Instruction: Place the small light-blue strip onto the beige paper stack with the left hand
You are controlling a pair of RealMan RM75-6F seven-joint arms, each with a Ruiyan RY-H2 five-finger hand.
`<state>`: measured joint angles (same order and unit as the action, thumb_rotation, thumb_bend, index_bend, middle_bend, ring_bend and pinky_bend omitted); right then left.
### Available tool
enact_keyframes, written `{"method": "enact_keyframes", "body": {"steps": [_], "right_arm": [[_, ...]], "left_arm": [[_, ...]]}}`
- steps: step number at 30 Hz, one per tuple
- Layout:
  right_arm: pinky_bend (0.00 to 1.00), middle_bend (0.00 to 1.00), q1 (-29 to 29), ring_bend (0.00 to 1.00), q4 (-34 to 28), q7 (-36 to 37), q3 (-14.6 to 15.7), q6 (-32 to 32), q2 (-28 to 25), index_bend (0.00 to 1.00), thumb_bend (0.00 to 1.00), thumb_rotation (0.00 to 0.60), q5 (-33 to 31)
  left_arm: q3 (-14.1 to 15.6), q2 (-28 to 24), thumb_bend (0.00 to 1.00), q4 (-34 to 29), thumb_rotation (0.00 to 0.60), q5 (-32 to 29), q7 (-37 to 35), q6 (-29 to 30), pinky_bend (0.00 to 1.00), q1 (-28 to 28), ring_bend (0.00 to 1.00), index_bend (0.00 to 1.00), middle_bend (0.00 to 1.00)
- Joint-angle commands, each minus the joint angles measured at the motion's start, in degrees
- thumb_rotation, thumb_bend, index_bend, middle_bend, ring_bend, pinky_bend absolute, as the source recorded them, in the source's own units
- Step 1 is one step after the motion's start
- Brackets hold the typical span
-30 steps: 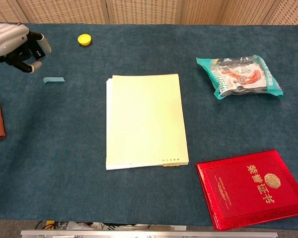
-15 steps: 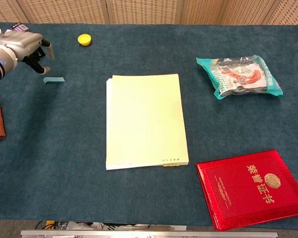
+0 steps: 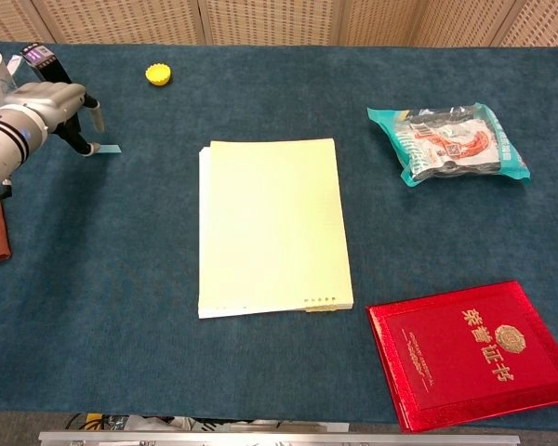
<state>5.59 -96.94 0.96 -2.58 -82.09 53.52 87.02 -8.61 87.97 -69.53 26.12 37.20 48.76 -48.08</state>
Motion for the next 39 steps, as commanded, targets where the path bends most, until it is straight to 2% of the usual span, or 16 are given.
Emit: {"method": "enact_keyframes", "body": {"steps": [1, 39], "right_arm": [[0.37, 0.41, -0.2, 0.41, 0.1, 0.1, 0.0, -0.2, -0.1, 0.46, 0.34, 0.600, -0.1], [0.37, 0.41, -2.0, 0.41, 0.3, 0.9, 0.1, -1.8, -1.1, 0.46, 0.34, 0.600, -1.1]], "left_arm": [[0.0, 0.9, 0.31, 1.3, 0.600, -0.8, 0.2, -0.3, 1.00, -0.2, 1.00, 0.40, 1.00], [-2.0, 8.0, 0.31, 10.7, 0.600, -3.1, 0.8, -1.5, 1.00, -0.9, 1.00, 0.50, 1.00]]}}
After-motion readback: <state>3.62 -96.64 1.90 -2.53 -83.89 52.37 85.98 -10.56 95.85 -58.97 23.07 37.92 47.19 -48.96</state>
